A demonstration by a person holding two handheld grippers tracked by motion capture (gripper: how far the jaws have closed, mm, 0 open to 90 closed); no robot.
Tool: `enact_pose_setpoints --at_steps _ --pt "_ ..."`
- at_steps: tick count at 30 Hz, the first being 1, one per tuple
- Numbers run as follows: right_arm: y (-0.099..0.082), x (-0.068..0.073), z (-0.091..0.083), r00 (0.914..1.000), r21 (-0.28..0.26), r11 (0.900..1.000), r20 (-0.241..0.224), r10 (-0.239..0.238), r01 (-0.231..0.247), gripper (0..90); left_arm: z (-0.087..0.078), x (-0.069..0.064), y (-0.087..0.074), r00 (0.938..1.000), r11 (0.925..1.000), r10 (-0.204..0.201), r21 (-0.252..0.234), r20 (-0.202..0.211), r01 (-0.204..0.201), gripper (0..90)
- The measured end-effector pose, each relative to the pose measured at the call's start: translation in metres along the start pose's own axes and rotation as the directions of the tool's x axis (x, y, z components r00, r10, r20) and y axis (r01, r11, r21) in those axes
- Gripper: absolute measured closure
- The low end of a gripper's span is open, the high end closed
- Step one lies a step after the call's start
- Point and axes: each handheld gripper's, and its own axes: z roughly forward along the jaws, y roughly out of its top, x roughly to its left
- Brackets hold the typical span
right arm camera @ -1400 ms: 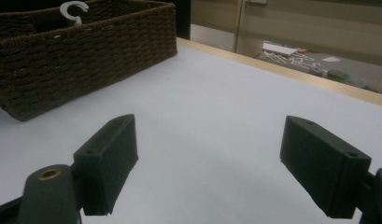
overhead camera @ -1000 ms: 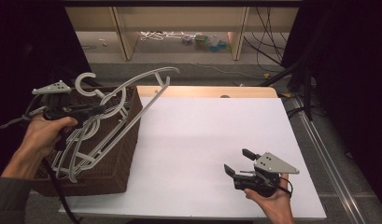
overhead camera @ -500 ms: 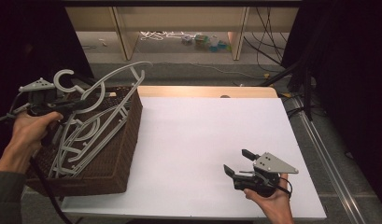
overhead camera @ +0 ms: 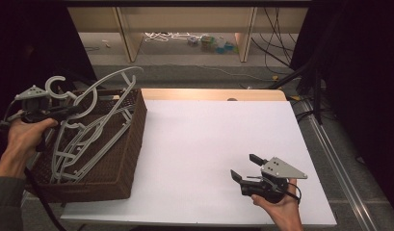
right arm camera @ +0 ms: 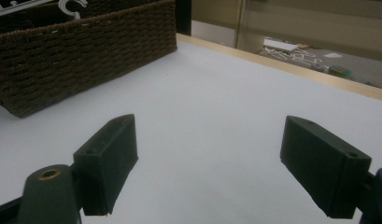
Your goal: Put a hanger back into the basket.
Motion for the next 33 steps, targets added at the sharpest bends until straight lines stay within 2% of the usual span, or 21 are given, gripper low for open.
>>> enact_pose_setpoints --at_steps 2,6,7,9,12,16,22,24,25,28,33 --pt "0.000 0.001 -0.001 0.9999 0.014 0.9998 -0.007 0.016 -0.016 19.8 0.001 0.001 -0.004 0.9999 1.0000 0.004 0.004 0.011 -0.004 82.0" --pt "0.000 0.000 0.000 1.0000 0.003 1.0000 -0.004 0.007 -0.007 19.8 0.002 0.003 -0.010 0.9996 0.9998 -0.011 0.017 0.026 0.010 82.1" --pt "-0.001 0.000 0.001 1.0000 -0.013 0.9999 -0.004 0.003 -0.003 19.8 0.003 0.004 -0.012 0.9996 0.9997 -0.011 0.021 0.027 0.010 82.0" --pt "0.000 0.000 0.000 1.0000 0.003 1.0000 -0.001 0.001 -0.001 19.7 0.004 0.005 -0.016 0.9997 0.9996 -0.004 0.028 0.024 0.003 82.0" --pt "0.000 0.000 0.000 1.0000 0.004 1.0000 -0.001 -0.001 0.001 19.7 0.004 0.007 -0.020 0.9997 0.9989 0.014 0.043 0.022 -0.015 82.0" --pt "-0.001 0.000 0.001 1.0000 -0.004 1.0000 -0.005 0.002 -0.002 19.8 0.004 0.009 -0.026 0.9997 0.9983 0.017 0.056 0.018 -0.018 82.0" --pt "0.000 0.001 0.000 0.9999 0.012 0.9999 -0.005 0.012 -0.012 19.7 0.006 0.012 -0.032 0.9994 0.9982 -0.007 0.060 0.033 0.005 82.0" --pt "0.000 0.000 0.000 1.0000 0.004 1.0000 0.000 0.001 -0.001 19.8 0.006 0.013 -0.032 0.9997 0.9972 0.000 0.075 0.024 -0.001 82.0" --pt "0.000 0.000 0.000 1.0000 0.004 1.0000 0.000 0.001 -0.001 19.7 0.007 0.014 -0.033 0.9998 0.9972 -0.012 0.074 0.018 0.011 82.0" --pt "0.000 0.000 0.000 1.0000 0.004 1.0000 0.000 0.002 -0.002 19.8 0.008 0.017 -0.036 0.9998 0.9966 -0.014 0.081 0.016 0.013 82.0" --pt "-0.001 0.000 0.001 1.0000 -0.006 1.0000 -0.006 0.006 -0.006 19.7 0.014 0.016 -0.041 1.0000 0.9930 0.005 0.118 0.005 -0.006 81.9"
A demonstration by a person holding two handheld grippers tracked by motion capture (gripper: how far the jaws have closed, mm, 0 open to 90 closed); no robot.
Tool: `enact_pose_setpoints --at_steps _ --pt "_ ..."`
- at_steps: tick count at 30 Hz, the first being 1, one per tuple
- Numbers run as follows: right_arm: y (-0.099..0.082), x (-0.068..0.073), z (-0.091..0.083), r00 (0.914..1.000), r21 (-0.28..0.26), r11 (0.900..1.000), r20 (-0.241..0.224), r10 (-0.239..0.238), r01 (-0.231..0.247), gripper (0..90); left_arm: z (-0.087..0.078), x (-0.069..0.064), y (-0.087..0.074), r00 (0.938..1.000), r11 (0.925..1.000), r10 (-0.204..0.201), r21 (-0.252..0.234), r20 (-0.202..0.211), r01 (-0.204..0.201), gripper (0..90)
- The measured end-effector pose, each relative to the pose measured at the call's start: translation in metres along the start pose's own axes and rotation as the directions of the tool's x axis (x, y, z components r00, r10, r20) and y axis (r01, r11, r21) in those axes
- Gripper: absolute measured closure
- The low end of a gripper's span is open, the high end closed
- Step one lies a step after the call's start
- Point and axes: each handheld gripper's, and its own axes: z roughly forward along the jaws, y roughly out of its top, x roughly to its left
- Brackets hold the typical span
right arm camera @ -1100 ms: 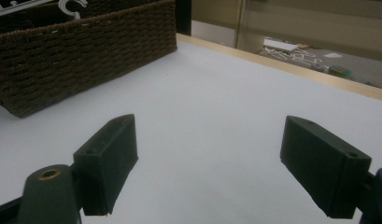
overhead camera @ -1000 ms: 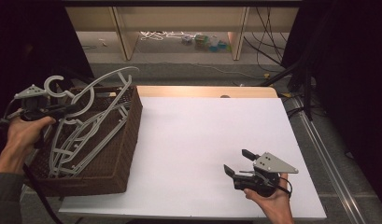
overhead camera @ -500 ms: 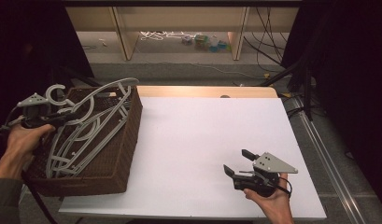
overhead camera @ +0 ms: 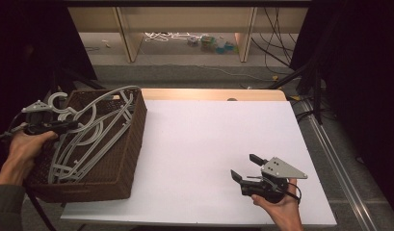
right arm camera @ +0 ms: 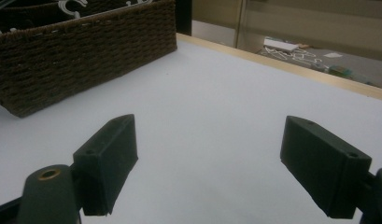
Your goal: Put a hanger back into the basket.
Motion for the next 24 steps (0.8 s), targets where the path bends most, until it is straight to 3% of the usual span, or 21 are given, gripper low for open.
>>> enact_pose_setpoints --at_steps 5,8,11,13,14,15,16,17,19,22,23,24 --pt "0.000 0.000 -0.001 1.0000 0.011 0.9999 0.003 0.001 -0.001 19.7 0.001 0.002 -0.002 1.0000 0.9998 0.005 0.017 0.004 -0.005 81.9" --pt "0.000 -0.001 -0.001 1.0000 0.011 0.9999 0.006 -0.006 0.006 19.7 0.000 0.003 -0.003 0.9998 0.9998 -0.019 -0.009 -0.003 0.019 81.9" --pt "0.000 -0.001 -0.001 1.0000 0.011 0.9999 0.006 -0.005 0.005 19.7 -0.002 0.006 -0.004 0.9995 0.9995 -0.031 -0.003 -0.007 0.031 81.9" --pt "0.000 -0.001 -0.001 1.0000 0.007 1.0000 0.005 -0.005 0.005 19.7 -0.004 0.007 -0.003 0.9996 0.9997 -0.023 0.007 -0.018 0.023 81.9" --pt "0.000 -0.001 -0.001 1.0000 0.006 1.0000 0.005 -0.006 0.006 19.7 -0.004 0.007 -0.003 0.9996 0.9998 0.001 0.020 -0.029 0.000 81.9" --pt "0.000 -0.001 -0.001 1.0000 0.006 1.0000 0.004 -0.006 0.006 19.7 -0.007 0.010 -0.001 0.9973 0.9950 0.063 0.080 -0.037 -0.060 81.9" --pt "0.000 -0.001 -0.001 1.0000 0.010 0.9999 0.005 -0.006 0.006 19.7 -0.007 0.010 -0.001 0.9973 0.9951 0.062 0.079 -0.040 -0.059 81.9" --pt "0.000 -0.001 -0.001 1.0000 0.010 0.9999 0.006 -0.006 0.006 19.7 -0.004 0.007 -0.002 0.9993 0.9993 0.015 0.034 -0.035 -0.014 81.9" --pt "0.000 0.000 0.000 1.0000 0.000 1.0000 0.003 -0.005 0.005 19.7 -0.006 0.009 0.000 0.9967 0.9940 0.073 0.084 -0.035 -0.070 81.9" --pt "0.000 0.000 -0.001 1.0000 0.017 0.9998 0.002 0.004 -0.004 19.7 -0.002 0.009 -0.002 0.9963 0.9920 0.079 0.102 -0.035 -0.075 81.9" --pt "0.001 0.000 -0.002 1.0000 0.020 0.9998 0.007 -0.005 0.004 19.7 -0.001 0.010 -0.002 0.9961 0.9913 0.079 0.108 -0.038 -0.075 81.8" --pt "0.000 0.000 -0.001 1.0000 0.010 0.9999 0.006 -0.005 0.005 19.7 0.004 0.007 -0.003 0.9986 0.9968 0.032 0.074 -0.042 -0.029 81.8"
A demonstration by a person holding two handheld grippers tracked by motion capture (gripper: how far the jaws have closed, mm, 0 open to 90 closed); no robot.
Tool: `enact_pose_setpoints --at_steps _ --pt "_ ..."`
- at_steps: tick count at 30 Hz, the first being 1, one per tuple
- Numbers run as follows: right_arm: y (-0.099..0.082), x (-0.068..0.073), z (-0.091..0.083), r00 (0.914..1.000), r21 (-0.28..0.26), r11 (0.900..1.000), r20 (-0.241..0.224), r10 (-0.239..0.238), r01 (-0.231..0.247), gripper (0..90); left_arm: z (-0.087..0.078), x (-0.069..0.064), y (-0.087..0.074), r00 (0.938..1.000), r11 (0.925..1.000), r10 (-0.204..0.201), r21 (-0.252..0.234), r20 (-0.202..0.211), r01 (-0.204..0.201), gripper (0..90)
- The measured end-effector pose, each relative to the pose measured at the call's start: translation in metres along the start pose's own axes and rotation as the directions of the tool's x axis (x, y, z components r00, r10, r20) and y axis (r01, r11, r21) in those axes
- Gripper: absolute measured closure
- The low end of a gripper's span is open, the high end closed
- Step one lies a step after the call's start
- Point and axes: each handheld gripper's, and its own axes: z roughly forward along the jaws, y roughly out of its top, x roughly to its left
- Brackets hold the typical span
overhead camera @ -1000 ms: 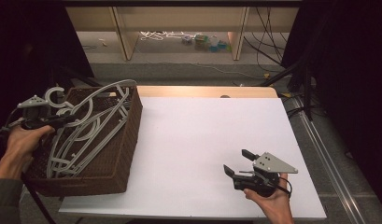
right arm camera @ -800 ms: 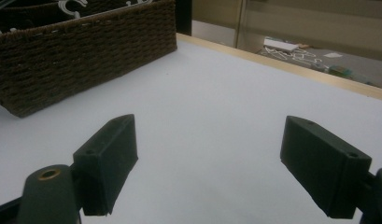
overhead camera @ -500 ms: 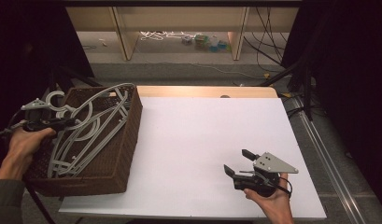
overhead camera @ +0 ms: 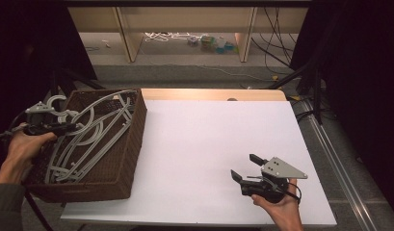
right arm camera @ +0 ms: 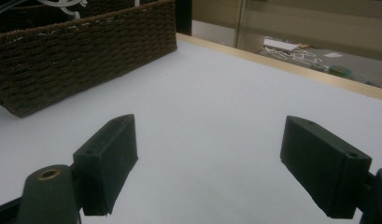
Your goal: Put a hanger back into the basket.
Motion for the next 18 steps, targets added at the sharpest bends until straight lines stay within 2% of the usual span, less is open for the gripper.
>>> enact_pose_setpoints --at_steps 2,3,4,6,8,10,11,12,18 --pt "0.000 0.001 -0.001 0.9999 0.010 0.9999 -0.006 0.014 -0.014 19.7 0.003 0.001 0.000 1.0000 0.9999 0.007 0.008 0.001 -0.007 81.9" --pt "0.000 0.001 -0.001 0.9999 0.013 0.9998 -0.006 0.014 -0.014 19.7 0.003 0.001 0.000 0.9995 0.9989 0.033 0.035 -0.001 -0.033 81.9" --pt "0.000 -0.001 0.000 1.0000 -0.002 1.0000 -0.001 -0.002 0.002 19.7 0.004 0.001 0.000 0.9991 0.9980 0.042 0.048 0.002 -0.042 81.9" --pt "0.000 0.000 0.000 0.9998 0.005 0.9999 -0.013 0.016 -0.016 19.7 0.005 0.001 -0.001 0.9979 0.9947 0.064 0.080 0.004 -0.064 81.8" --pt "0.000 0.000 0.000 0.9996 0.009 0.9997 -0.018 0.022 -0.022 19.7 0.009 0.001 -0.004 0.9989 0.9975 0.046 0.055 -0.010 -0.045 81.9" --pt "0.000 0.000 0.000 0.9998 0.013 0.9998 -0.012 0.018 -0.018 19.7 0.010 0.001 -0.005 0.9974 0.9944 0.069 0.081 -0.022 -0.067 81.9" --pt "0.000 0.001 0.000 0.9996 0.008 0.9997 -0.018 0.022 -0.022 19.7 0.012 0.001 -0.007 0.9975 0.9949 0.068 0.075 -0.018 -0.066 81.9" --pt "0.000 0.000 0.000 0.9999 0.012 0.9998 -0.009 0.014 -0.014 19.7 0.011 0.001 -0.006 0.9963 0.9920 0.082 0.099 -0.025 -0.079 81.9" --pt "0.000 -0.001 0.000 1.0000 0.003 1.0000 -0.003 0.000 0.000 19.7 0.017 -0.002 -0.008 0.9959 0.9926 0.087 0.087 -0.024 -0.085 81.6"
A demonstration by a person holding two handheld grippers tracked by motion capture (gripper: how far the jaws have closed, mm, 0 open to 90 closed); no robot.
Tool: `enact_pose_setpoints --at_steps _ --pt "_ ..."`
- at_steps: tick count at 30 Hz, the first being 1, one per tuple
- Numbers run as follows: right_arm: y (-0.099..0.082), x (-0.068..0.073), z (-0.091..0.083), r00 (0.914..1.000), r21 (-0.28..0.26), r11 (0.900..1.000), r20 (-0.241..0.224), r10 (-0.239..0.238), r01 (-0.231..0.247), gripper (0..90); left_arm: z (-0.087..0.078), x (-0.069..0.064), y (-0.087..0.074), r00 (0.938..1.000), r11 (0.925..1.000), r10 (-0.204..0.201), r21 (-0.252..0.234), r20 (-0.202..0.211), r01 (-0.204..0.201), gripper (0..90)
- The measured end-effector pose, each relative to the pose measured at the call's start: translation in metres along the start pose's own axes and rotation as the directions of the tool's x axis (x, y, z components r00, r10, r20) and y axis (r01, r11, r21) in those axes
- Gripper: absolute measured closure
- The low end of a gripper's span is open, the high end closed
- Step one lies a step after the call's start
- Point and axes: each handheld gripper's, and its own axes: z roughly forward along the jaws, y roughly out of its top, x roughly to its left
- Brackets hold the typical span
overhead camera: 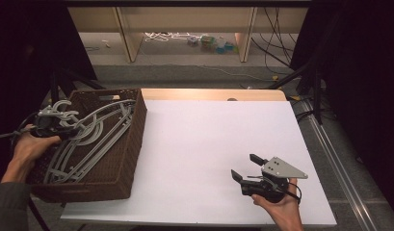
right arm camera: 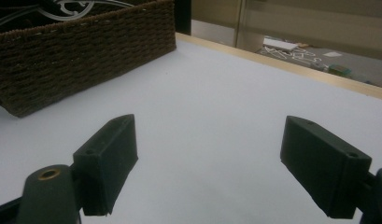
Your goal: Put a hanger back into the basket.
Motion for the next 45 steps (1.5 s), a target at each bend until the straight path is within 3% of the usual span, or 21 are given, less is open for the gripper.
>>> enact_pose_setpoints --at_steps 2,4,7,13,18,21,23,24,27,29,30,33,36,37,39,42,44,45 --pt "0.000 0.000 0.000 1.0000 0.003 1.0000 -0.003 0.004 -0.004 19.7 0.001 -0.002 0.001 0.9999 0.9998 0.009 0.020 0.006 -0.009 81.5" --pt "0.000 0.000 0.000 1.0000 0.000 1.0000 0.000 -0.001 0.001 19.7 0.004 -0.003 0.001 0.9999 0.9999 -0.010 0.009 -0.006 0.010 81.1" --pt "0.000 0.001 0.000 1.0000 0.002 1.0000 -0.004 0.006 -0.006 19.7 0.002 0.000 0.002 0.9987 0.9984 -0.043 0.035 -0.026 0.044 76.5" --pt "0.000 0.000 0.000 1.0000 0.002 1.0000 0.004 0.002 -0.002 19.7 -0.005 -0.001 0.003 0.9965 0.9976 -0.067 0.013 -0.051 0.068 69.5" --pt "0.000 0.000 0.000 1.0000 -0.001 1.0000 0.000 0.001 -0.001 19.7 -0.017 -0.009 0.008 0.9931 0.9921 -0.109 -0.068 -0.044 0.105 59.1" --pt "0.000 0.000 0.000 1.0000 -0.002 1.0000 0.004 0.002 -0.002 19.5 -0.022 -0.021 0.011 0.9919 0.9865 -0.121 -0.117 -0.040 0.115 51.8" --pt "0.000 0.001 0.000 0.9997 0.003 0.9997 -0.012 0.024 -0.024 19.5 -0.025 -0.028 0.013 0.9890 0.9785 -0.145 -0.153 -0.029 0.139 47.1" --pt "0.000 0.001 0.000 0.9997 0.002 0.9997 -0.011 0.023 -0.023 19.5 -0.026 -0.033 0.015 0.9849 0.9685 -0.172 -0.186 -0.020 0.166 45.5" --pt "0.000 0.002 0.000 0.9998 -0.002 0.9998 -0.003 0.022 -0.022 19.5 -0.032 -0.045 0.018 0.9817 0.9566 -0.190 -0.227 -0.011 0.183 40.1" --pt "0.001 0.001 -0.002 0.9998 0.016 0.9997 0.003 0.019 -0.019 19.5 -0.037 -0.054 0.020 0.9815 0.9494 -0.191 -0.254 -0.001 0.185 38.0" --pt "0.000 0.002 0.001 0.9996 -0.013 0.9996 -0.009 0.027 -0.027 19.5 -0.038 -0.057 0.021 0.9810 0.9456 -0.194 -0.266 0.003 0.188 37.4" --pt "0.000 0.002 0.001 0.9996 -0.014 0.9995 -0.007 0.027 -0.027 19.4 -0.044 -0.071 0.023 0.9800 0.9298 -0.194 -0.310 0.044 0.198 35.8" --pt "0.000 0.002 0.000 0.9996 -0.016 0.9994 -0.008 0.029 -0.029 19.4 -0.048 -0.081 0.025 0.9813 0.9242 -0.185 -0.330 0.055 0.192 34.2" --pt "0.001 0.001 -0.001 0.9999 -0.010 0.9999 0.008 0.011 -0.011 19.4 -0.050 -0.086 0.026 0.9800 0.9176 -0.187 -0.344 0.067 0.199 33.8" --pt "0.001 0.002 -0.002 0.9998 -0.006 0.9998 0.004 0.019 -0.019 19.3 -0.053 -0.094 0.027 0.9785 0.9062 -0.189 -0.369 0.082 0.206 33.0" --pt "0.000 0.001 -0.001 0.9998 -0.006 0.9998 0.005 0.021 -0.021 19.3 -0.057 -0.108 0.029 0.9789 0.8953 -0.178 -0.396 0.099 0.203 32.1" --pt "0.000 0.001 -0.001 0.9998 -0.010 0.9998 0.006 0.017 -0.017 19.2 -0.058 -0.123 0.029 0.9772 0.8821 -0.171 -0.422 0.126 0.209 31.1" --pt "0.001 0.001 -0.001 0.9999 -0.016 0.9998 0.005 0.012 -0.012 19.3 -0.058 -0.128 0.029 0.9767 0.8793 -0.165 -0.428 0.138 0.209 30.8"
